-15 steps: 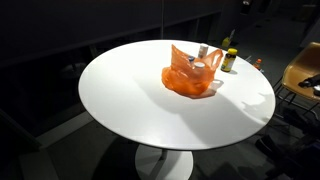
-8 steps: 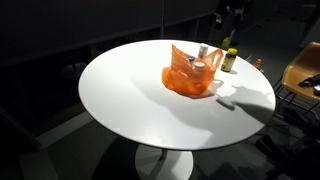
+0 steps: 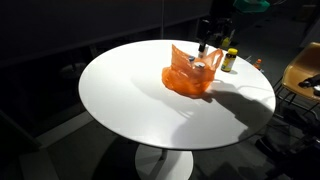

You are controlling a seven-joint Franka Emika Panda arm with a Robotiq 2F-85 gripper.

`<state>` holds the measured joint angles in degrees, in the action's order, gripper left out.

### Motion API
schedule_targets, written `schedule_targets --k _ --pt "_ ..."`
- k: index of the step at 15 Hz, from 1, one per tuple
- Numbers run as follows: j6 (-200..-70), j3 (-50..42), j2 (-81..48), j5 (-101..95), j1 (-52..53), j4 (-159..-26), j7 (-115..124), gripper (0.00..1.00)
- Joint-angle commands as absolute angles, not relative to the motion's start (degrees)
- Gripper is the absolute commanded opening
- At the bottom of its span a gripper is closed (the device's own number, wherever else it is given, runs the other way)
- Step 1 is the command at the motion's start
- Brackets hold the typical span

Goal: Pick up the white medicine bottle from the orange plastic and put it on the table

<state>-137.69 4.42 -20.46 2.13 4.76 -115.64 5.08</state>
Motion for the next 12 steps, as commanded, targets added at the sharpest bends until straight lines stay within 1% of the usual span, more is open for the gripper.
schedule_targets --k 1,7,12 --pt "-136.15 4.93 -24.93 3.16 5.02 -110.99 4.06 1.0" --pt "-134.87 5.52 -30.38 2.47 5.83 -107.08 3.17 1.0" --pt "-133.1 5.05 -31.75 1.12 7.92 -106.2 4.54 1.0"
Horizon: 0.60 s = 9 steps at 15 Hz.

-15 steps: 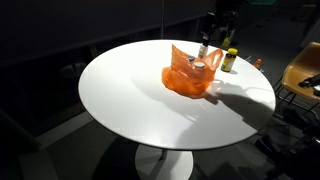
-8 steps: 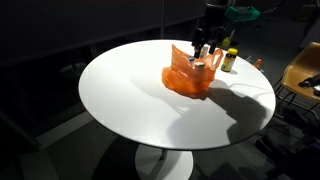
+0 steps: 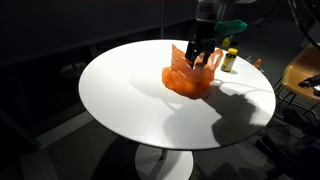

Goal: Pick up the white medicine bottle from the orange plastic and put it on the table

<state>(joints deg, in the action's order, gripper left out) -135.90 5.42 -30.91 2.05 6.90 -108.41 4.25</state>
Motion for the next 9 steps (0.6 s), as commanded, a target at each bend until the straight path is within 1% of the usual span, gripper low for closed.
schedule_targets --k 1,2,7,9 --pt "-132.61 4.85 -31.74 0.92 8.33 -106.03 5.0 0.9" --pt "-132.26 4.79 -31.66 0.88 8.55 -105.92 5.11 0.74" --pt "-132.61 3.81 -30.85 -0.01 9.1 -105.4 6.29 0.33" --pt "-132.73 3.55 -30.27 0.04 9.0 -104.98 6.54 0.19"
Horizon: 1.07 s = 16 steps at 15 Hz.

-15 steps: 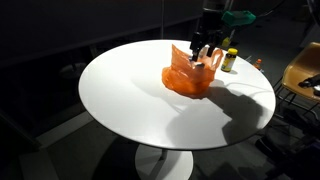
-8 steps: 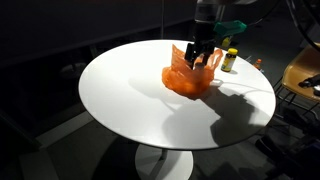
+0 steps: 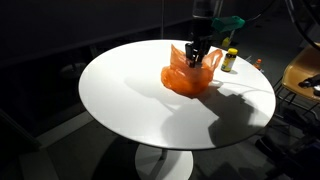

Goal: Pick up the white medicine bottle from the orange plastic and put it on the table

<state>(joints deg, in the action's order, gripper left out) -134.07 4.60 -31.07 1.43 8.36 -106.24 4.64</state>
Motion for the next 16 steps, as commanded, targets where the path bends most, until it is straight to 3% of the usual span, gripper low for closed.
schedule_targets --k 1,16 --pt "-132.63 3.45 -29.82 0.19 8.9 -104.93 6.61 0.19" --pt "-130.68 1.98 -15.21 -0.21 8.19 -109.86 9.49 0.19"
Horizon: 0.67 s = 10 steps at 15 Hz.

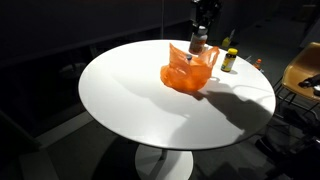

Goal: Pick up the white medicine bottle from the orange plastic and put it on the table

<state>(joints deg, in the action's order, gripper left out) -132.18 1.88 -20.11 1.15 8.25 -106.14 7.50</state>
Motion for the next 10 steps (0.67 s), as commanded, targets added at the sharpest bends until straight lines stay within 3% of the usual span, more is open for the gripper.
schedule_targets --k 1,10 --pt "-130.12 2.19 -13.67 -0.06 8.13 -111.21 9.36 0.19" --pt "-127.94 7.14 -10.11 0.37 9.52 -115.96 3.62 0.19"
